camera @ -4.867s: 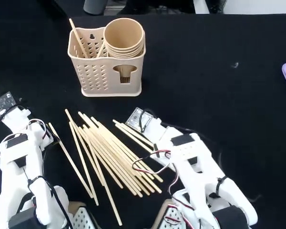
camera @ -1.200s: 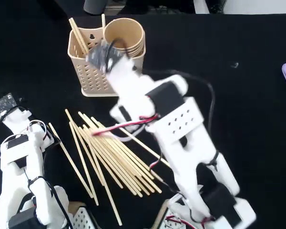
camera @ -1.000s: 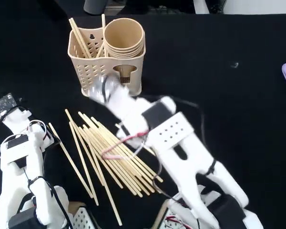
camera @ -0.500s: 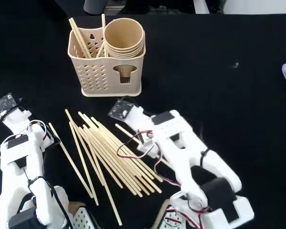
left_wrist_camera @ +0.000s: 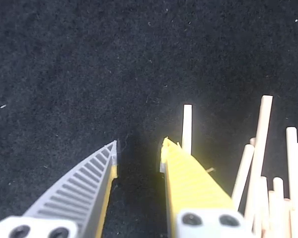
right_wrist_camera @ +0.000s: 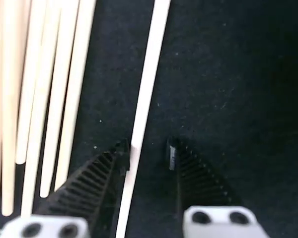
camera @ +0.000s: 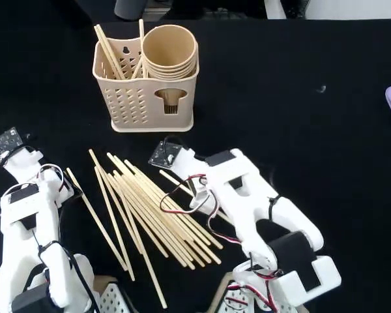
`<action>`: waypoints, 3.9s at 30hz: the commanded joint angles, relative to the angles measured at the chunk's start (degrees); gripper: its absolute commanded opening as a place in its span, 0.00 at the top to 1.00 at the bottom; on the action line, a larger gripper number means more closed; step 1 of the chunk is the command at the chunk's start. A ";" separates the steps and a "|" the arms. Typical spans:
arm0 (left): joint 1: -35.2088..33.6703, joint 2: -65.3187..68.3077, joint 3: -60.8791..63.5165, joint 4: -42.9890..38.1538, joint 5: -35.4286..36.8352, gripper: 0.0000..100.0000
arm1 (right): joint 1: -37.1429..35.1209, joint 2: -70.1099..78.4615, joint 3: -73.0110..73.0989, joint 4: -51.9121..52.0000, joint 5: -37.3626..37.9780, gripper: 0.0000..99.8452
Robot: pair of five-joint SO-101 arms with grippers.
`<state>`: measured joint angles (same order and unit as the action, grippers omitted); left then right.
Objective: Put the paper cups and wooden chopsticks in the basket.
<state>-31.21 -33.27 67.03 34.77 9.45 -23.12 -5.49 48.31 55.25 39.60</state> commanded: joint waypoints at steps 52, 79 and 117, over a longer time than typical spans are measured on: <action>0.40 -1.67 -0.66 -1.23 -0.18 0.85 | -9.58 3.47 -41.01 -63.12 -37.80 0.99; 0.40 -1.76 -0.66 -1.23 -0.18 0.85 | -12.57 -12.62 -47.96 -9.85 -37.80 0.88; -10.51 -1.67 -2.95 -1.23 4.40 0.85 | -37.01 -2.68 6.20 -35.78 -48.70 0.88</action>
<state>-41.58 -33.27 67.03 34.77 13.67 -59.08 -8.92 58.15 17.54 -8.92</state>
